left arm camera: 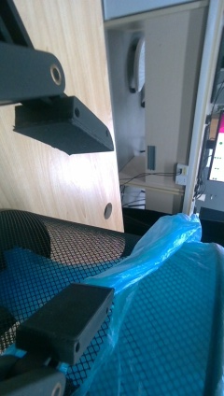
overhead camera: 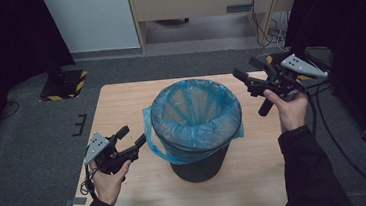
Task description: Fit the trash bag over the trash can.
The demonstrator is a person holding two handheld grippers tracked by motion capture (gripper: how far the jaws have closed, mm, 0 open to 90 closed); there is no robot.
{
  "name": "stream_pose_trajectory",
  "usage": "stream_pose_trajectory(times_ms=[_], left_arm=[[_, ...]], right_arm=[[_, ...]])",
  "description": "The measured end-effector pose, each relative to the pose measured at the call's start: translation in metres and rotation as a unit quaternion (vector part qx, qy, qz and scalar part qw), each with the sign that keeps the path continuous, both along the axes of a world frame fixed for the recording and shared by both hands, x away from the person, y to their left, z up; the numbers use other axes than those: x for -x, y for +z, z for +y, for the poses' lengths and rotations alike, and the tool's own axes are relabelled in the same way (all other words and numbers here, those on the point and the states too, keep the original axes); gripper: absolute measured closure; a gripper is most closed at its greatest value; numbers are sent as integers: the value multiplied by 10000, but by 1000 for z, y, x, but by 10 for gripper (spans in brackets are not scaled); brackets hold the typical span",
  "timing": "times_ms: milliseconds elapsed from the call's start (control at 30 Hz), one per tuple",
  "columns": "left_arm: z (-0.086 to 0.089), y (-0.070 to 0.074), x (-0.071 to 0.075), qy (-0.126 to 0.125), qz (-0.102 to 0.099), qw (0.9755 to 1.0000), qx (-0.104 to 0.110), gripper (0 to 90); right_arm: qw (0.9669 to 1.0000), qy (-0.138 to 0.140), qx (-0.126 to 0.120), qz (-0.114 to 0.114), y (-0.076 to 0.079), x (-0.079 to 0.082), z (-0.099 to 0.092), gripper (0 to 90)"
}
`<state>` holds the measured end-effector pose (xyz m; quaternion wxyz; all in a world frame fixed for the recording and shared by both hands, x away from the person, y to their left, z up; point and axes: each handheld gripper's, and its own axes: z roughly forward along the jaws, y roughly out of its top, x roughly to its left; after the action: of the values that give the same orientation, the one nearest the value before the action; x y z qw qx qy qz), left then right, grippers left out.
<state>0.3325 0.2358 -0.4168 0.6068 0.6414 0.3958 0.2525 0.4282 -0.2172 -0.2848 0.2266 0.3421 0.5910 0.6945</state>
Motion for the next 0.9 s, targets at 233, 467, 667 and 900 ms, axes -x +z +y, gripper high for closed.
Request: stream_pose_trajectory(times_ms=[233,467,667,900], left_arm=[[15,-19,-6,252,464,9980,-349,244],[21,-59,-22,368,1546,9835,-860,270],[18,-62,-23,305,1600,9826,-896,269],[13,-64,-25,217,1678,9809,-961,269]], right_arm=[[9995,268,129,-97,29,-9,36,175],[9963,718,461,-62,38,-10,87,215],[9866,1104,1153,346,11,-9,130,202],[9552,1330,2279,1338,-36,-16,153,187]])
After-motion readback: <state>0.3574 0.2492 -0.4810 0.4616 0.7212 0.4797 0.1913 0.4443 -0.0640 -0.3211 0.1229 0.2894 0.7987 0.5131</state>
